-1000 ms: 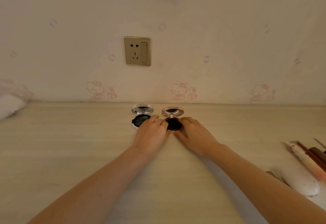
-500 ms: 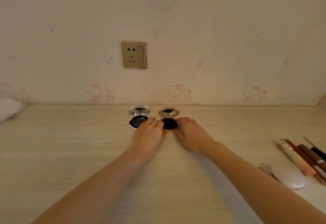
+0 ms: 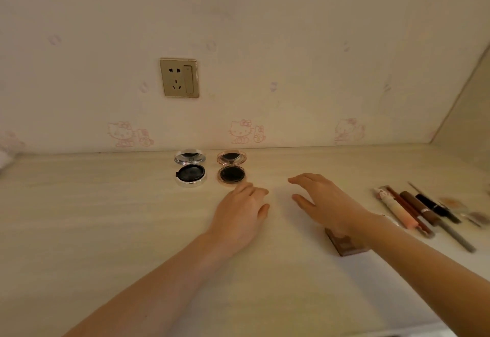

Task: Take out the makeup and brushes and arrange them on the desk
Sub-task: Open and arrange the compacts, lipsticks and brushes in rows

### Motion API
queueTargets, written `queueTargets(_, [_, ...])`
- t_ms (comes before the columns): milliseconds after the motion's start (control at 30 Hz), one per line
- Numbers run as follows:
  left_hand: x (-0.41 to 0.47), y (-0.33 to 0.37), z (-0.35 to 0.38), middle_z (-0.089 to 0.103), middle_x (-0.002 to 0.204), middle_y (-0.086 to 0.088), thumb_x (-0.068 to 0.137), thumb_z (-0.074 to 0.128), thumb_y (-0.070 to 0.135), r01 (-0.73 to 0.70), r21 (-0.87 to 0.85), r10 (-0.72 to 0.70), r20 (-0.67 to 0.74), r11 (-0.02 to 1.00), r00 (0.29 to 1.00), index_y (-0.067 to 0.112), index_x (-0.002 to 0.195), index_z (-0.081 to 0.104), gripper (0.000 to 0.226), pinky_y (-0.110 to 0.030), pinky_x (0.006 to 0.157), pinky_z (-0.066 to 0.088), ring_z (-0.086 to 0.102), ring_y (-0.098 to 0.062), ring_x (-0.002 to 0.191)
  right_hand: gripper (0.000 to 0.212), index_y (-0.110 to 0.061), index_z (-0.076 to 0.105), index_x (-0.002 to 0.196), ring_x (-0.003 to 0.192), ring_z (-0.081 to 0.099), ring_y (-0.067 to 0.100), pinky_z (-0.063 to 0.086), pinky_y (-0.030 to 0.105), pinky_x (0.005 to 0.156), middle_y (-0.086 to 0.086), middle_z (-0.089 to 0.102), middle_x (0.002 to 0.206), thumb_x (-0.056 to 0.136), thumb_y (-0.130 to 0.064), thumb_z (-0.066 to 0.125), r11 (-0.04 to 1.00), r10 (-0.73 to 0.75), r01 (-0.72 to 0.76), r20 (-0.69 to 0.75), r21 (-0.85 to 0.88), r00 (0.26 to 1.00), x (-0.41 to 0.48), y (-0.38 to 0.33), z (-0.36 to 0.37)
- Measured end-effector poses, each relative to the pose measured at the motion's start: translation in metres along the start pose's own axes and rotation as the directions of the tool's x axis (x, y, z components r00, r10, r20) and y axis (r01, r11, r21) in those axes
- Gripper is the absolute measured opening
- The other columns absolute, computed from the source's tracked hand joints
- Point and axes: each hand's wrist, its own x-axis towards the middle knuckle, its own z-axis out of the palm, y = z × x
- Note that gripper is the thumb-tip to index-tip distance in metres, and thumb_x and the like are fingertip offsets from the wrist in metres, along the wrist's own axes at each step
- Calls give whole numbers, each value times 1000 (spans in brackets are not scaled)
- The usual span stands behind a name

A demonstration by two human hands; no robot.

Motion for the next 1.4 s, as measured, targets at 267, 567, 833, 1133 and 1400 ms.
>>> queueTargets(267, [8, 78, 23, 58, 129, 2, 98, 48, 32, -87, -238, 97, 30, 967, 995, 17, 130, 55, 37, -26, 103, 35, 39, -11, 128, 40, -29, 48, 135, 123, 47, 12, 39, 25, 101, -6, 50, 137, 96, -36, 48, 973, 229, -230, -42, -27, 972, -77, 60, -31])
queueTargets(567, [36, 141, 49, 58, 129, -4, 96, 49, 40, -54, -312, 99, 128, 948, 987, 12, 128, 56, 43, -34, 103, 38, 39, -18, 128, 40, -21, 56, 128, 128, 43, 17, 31, 24, 95, -1, 56, 132, 95, -42, 49, 931, 363, -364, -99, 7, 927, -119, 97, -34])
queueTargets(833, [45, 159, 61, 63, 111, -8, 95, 49, 47, -54, -216, 110, 257, 975, 960, 5, 92, 64, 45, -35, 97, 38, 42, -25, 119, 33, -11, 74, 89, 104, 60, 18, 34, 26, 96, 3, 71, 101, 97, -29, 48, 969, 245, -246, -110, 8, 963, -122, 99, -33])
queueTargets(1133, [33, 163, 57, 56, 133, -2, 90, 61, 41, -112, -361, 188, 185, 926, 965, 11, 128, 55, 49, -26, 106, 27, 29, -15, 135, 38, -21, 61, 114, 100, 53, 8, 43, 24, 83, -11, 61, 107, 88, -48, 56, 910, 393, -365, -129, 197, 911, -143, 97, -35])
queueTargets(1400, [18, 167, 55, 46, 134, 0, 88, 65, 36, -150, -440, 221, 114, 885, 969, 19, 133, 49, 51, -28, 106, 35, 37, -9, 129, 31, -26, 54, 105, 91, 63, -1, 52, 12, 68, -14, 65, 99, 79, -31, 71, 743, 508, -385, -87, 548, 857, -159, 83, -35])
